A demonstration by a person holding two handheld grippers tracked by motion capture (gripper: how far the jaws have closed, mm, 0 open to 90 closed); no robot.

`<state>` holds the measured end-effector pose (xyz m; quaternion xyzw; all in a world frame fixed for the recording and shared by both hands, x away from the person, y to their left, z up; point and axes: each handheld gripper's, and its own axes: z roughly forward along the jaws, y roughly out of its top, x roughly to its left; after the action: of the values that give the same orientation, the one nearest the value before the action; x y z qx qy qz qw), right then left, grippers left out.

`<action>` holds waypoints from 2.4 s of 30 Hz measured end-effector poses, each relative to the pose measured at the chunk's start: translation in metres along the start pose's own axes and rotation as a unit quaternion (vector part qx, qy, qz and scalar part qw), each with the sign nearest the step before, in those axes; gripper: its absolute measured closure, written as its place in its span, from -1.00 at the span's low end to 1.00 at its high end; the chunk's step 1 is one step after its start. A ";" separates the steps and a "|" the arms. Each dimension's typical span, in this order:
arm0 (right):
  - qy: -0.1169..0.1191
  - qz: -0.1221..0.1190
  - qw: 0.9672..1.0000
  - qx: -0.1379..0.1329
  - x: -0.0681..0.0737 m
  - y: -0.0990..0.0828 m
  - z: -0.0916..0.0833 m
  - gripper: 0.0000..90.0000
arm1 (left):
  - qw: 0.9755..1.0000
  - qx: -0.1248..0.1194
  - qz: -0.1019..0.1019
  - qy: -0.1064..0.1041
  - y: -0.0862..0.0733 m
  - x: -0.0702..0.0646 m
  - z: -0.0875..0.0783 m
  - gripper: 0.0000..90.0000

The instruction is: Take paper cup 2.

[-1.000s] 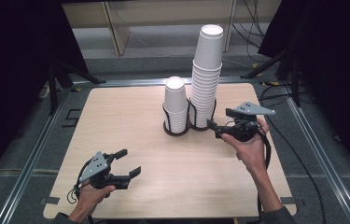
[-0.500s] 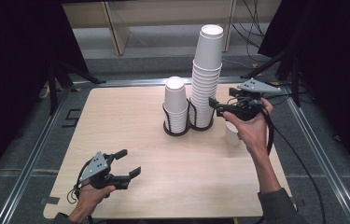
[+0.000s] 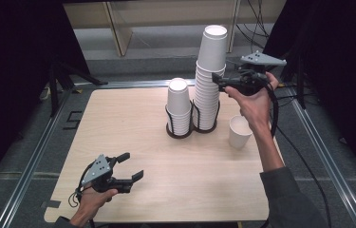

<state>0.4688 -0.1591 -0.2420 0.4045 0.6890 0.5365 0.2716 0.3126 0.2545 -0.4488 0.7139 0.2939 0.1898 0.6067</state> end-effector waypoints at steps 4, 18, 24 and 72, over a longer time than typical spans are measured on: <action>0.006 0.001 1.000 0.001 -0.003 0.011 0.013 -0.66 | 1.000 -0.001 0.000 -0.001 0.000 0.000 0.000 -0.68; 0.000 -0.011 1.000 0.000 -0.006 0.038 0.044 -0.66 | 1.000 0.011 -0.002 0.002 0.001 -0.001 -0.002 -0.68; 0.002 0.000 1.000 -0.002 -0.011 0.044 0.056 -0.66 | 1.000 0.011 -0.002 0.002 0.001 0.000 -0.003 -0.68; -0.007 0.013 0.993 -0.117 -0.004 0.123 0.002 -0.60 | 1.000 0.019 -0.001 -0.003 0.000 -0.002 -0.001 -0.68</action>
<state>0.5050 -0.1493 -0.1250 0.3822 0.6145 0.6142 0.3148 0.3106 0.2544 -0.4482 0.7252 0.2965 0.1812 0.5945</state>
